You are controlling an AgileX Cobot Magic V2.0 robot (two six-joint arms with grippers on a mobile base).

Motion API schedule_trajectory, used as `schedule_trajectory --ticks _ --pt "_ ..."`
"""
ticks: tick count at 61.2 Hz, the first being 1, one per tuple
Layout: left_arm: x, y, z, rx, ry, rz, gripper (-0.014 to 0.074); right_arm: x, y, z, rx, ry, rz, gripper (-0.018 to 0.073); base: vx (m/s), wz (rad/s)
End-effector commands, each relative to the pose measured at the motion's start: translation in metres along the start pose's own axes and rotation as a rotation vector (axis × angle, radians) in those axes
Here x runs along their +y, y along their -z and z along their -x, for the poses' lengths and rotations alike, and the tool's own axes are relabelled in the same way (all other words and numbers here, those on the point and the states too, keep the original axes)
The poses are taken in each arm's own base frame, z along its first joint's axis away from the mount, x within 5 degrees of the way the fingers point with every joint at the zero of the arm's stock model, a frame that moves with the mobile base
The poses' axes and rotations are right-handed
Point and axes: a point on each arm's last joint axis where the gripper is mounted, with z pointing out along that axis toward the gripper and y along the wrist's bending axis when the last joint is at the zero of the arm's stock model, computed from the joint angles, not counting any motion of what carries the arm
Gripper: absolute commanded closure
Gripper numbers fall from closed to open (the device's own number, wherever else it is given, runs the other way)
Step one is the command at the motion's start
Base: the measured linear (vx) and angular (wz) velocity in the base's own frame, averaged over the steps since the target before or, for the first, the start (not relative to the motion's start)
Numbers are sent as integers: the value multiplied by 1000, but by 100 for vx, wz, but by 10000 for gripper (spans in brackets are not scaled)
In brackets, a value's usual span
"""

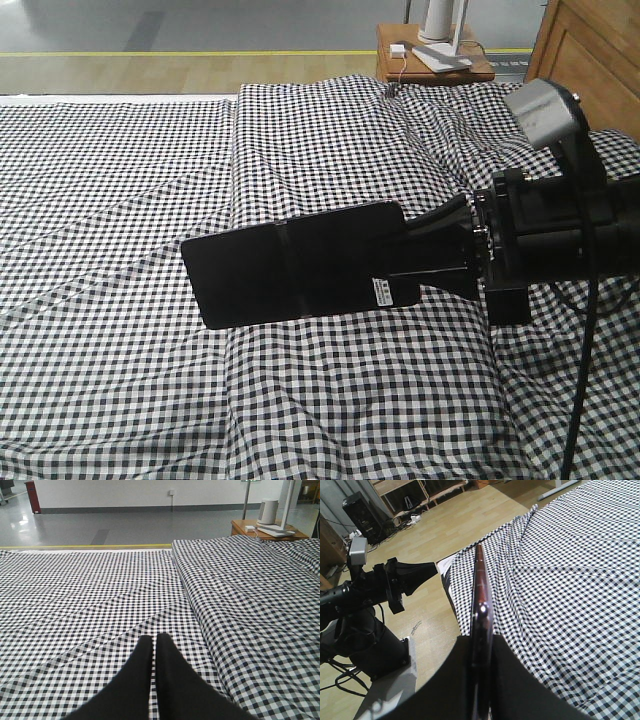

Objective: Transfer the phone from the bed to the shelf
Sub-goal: 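Lift the phone with the right gripper and raise it above the bed, then hold the phone in the right gripper while the base turns away from the bed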

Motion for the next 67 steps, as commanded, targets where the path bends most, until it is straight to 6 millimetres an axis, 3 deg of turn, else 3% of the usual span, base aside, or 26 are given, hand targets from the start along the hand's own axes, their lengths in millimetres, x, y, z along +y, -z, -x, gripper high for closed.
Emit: schedule_trajectory --ticks 1,33,67 --pt "0 0 5 -67 12 2 596 20 7 16 -88 18 104 564 0 0" --pt "0 0 5 -67 12 2 596 20 7 16 -88 18 104 564 -1 5" --pt "0 0 5 -67 12 2 596 20 7 16 -88 18 104 564 -7 26"
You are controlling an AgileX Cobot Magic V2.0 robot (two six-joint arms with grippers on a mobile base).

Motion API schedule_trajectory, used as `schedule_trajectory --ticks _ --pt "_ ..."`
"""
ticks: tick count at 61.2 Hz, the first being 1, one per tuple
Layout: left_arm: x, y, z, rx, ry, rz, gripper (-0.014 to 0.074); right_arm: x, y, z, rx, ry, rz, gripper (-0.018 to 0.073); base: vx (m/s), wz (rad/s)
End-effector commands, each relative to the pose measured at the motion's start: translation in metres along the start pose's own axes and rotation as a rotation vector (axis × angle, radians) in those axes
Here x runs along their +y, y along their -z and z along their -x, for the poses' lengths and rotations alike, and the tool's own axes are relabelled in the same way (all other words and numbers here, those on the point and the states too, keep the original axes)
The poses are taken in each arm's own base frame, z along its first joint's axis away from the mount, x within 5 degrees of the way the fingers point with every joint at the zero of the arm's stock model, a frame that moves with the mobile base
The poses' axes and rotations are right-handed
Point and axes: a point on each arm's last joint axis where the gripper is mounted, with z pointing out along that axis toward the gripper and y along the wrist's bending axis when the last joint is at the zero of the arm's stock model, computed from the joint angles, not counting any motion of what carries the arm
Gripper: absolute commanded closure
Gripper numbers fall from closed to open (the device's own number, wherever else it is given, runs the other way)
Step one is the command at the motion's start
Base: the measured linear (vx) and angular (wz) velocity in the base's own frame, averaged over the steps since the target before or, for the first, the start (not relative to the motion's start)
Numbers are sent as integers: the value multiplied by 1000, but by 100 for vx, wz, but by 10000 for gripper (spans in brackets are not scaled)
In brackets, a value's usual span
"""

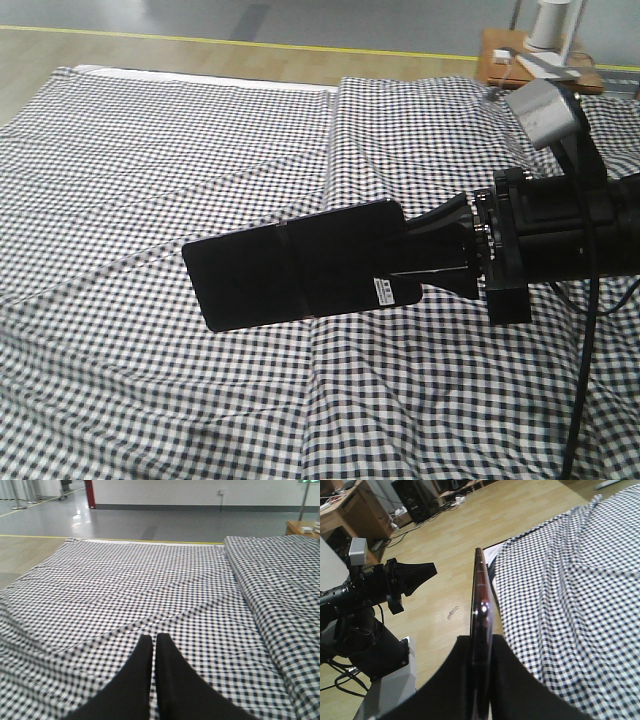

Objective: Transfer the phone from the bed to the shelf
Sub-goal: 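Hold the phone in the right gripper while the base turns away from the bed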

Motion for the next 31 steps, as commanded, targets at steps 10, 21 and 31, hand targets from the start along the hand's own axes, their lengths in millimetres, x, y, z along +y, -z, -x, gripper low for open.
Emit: schedule_trajectory --ticks 10,21,31 --pt "0 0 5 -67 12 2 596 20 7 16 -88 19 104 564 -7 35" --pt "0 0 5 -67 12 2 596 20 7 16 -88 19 104 564 -7 39" --pt "0 0 5 -67 12 2 596 20 7 16 -88 19 104 564 -8 38"
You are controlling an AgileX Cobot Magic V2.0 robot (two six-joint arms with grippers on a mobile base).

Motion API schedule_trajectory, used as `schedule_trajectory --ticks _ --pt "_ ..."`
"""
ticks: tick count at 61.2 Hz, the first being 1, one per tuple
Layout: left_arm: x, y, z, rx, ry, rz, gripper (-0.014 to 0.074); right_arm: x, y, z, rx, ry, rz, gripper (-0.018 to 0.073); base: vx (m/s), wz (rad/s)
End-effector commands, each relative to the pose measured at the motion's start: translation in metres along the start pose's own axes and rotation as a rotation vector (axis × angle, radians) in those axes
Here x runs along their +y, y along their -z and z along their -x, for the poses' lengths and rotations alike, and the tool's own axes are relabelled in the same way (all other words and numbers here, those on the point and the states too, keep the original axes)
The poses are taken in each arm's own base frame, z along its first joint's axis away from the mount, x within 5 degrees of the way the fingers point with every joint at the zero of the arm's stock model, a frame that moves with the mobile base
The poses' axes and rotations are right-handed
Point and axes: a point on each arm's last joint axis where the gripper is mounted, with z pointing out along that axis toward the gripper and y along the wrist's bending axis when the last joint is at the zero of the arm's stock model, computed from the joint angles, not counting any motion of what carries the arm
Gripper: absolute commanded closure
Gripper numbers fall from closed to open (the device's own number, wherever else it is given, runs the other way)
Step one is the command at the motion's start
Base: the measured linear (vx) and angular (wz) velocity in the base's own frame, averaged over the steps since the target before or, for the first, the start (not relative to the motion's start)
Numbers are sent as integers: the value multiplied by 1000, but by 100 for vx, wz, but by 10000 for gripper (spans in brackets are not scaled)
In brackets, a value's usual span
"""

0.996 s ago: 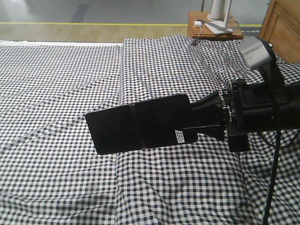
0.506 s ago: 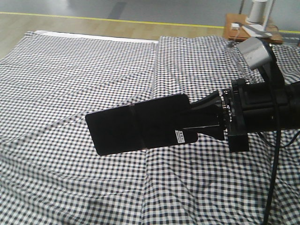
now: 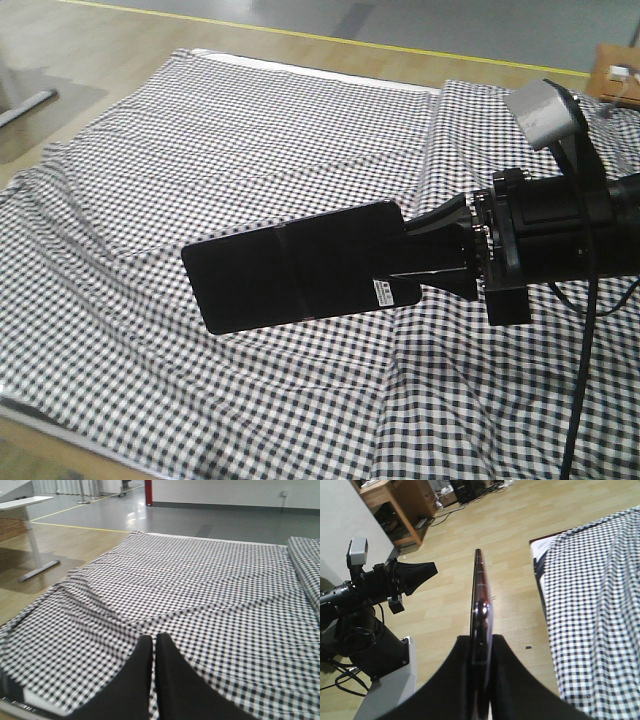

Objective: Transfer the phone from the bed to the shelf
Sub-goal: 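Hold the phone in the right gripper while the base turns away from the bed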

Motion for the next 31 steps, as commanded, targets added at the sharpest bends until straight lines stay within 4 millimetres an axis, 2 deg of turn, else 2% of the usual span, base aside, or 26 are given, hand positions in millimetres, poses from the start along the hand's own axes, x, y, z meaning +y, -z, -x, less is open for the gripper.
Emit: schedule_trajectory --ticks 1,31 --pt "0 0 5 -67 12 2 596 20 7 16 -88 19 104 564 -8 36" --pt "0 0 5 -67 12 2 596 20 7 16 -88 19 104 564 -9 35"
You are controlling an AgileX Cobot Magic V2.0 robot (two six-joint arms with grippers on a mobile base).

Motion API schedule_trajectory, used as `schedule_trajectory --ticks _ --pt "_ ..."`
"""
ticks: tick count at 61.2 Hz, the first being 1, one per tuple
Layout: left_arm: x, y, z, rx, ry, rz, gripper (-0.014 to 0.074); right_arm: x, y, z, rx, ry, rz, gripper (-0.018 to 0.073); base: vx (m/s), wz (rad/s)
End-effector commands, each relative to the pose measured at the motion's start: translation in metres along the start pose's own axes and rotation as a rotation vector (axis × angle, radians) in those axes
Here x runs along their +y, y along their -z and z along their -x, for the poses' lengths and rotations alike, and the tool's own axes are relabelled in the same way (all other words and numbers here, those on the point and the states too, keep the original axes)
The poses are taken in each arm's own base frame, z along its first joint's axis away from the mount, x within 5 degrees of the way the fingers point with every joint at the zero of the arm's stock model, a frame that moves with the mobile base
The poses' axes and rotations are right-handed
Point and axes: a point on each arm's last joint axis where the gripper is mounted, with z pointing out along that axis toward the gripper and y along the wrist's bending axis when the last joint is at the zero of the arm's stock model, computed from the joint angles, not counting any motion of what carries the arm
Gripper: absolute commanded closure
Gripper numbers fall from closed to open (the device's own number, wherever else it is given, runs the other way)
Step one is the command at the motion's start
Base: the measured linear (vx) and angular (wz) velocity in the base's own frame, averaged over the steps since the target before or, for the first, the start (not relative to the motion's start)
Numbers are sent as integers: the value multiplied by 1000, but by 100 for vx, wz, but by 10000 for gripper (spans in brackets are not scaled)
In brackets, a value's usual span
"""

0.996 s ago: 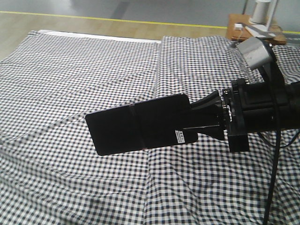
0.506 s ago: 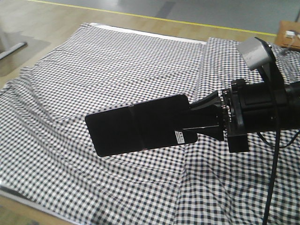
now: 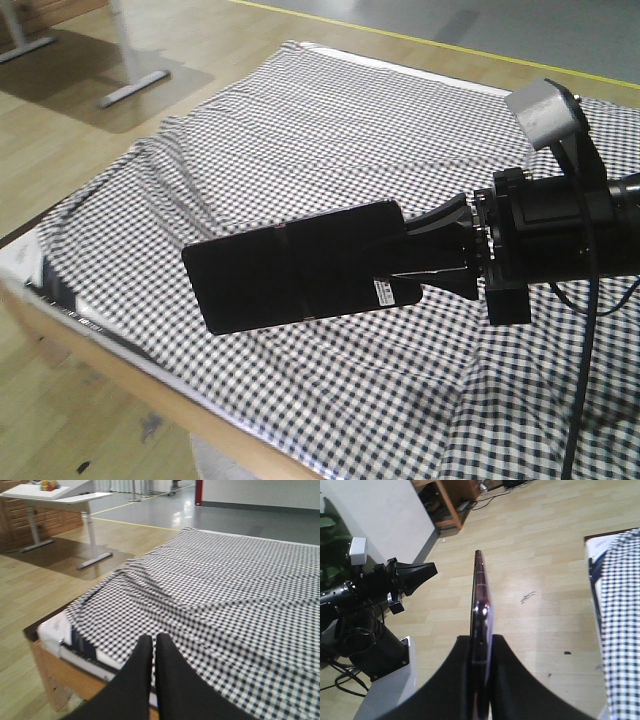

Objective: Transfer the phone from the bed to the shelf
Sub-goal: 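Hold the phone in the right gripper while the base turns away from the bed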

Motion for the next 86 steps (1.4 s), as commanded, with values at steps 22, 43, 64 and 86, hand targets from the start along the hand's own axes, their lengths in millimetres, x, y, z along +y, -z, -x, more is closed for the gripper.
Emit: schedule_trajectory --ticks 22,43,64,86 --pt "0 0 5 -67 12 2 596 20 7 16 -88 19 104 564 -12 46" --pt "0 0 5 -67 12 2 596 20 7 16 -88 19 104 564 -14 54" --pt "0 0 5 -67 12 2 596 20 7 16 -88 19 104 564 -14 53" --pt "0 0 5 -67 12 2 596 20 7 16 -88 19 104 564 -12 48"
